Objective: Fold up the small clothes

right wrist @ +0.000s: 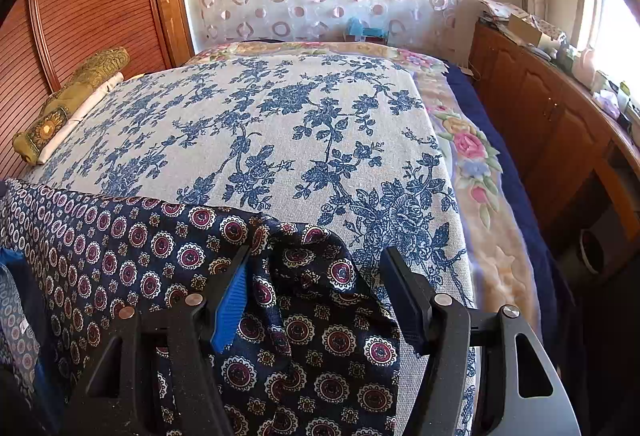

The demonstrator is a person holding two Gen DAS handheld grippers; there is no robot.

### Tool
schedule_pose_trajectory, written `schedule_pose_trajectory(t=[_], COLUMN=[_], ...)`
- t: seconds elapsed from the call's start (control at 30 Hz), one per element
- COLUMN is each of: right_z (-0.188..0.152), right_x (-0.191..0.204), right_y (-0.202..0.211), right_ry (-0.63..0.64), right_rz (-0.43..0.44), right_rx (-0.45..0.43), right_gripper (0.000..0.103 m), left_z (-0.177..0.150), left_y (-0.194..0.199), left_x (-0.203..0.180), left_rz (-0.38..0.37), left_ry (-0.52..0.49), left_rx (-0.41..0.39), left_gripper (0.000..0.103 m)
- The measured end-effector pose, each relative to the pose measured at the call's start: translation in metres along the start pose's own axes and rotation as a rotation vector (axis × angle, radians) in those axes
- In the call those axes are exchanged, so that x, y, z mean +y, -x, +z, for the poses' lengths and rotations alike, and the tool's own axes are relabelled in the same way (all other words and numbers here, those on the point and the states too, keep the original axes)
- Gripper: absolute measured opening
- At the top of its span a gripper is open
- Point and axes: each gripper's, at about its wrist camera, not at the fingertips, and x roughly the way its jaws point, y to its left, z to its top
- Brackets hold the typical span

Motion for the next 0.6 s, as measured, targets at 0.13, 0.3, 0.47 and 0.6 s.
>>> schedule_pose_trajectory(t=[0.13, 0.3, 0.47, 0.6], right_z=[0.0002, -0.0005, 0.0004, 0.0017], right_x=[-0.0002, -0.0005, -0.0009, 0.0008], right_y=[-0.0001, -0.0001, 0.0009, 0.0001], right_ry=[0.001, 0.001, 0.0, 0.004], right_rz=[0.0, 0.0, 0.006, 0.002], right_rx=[0.0, 0.0, -0.001, 0.002], right_gripper=[0.066, 0.066, 0.066, 0.066], left_z=[-0.0045, -0.0084, -0.0078, -0.0067], left_y=[-0.0056, -0.0106, -0.0108, -0.0117], left_x=[-0.0033, -0.0046, -0.0068, -0.006], left_rz=[0.008, 0.002, 0.003, 0.0], left_ry=[-0.01, -0.011, -0.011, -0.008], left_rx=[0.024, 0.041, 0.033, 0.027], left_gripper=[0.06, 0.052, 0.048, 0.048])
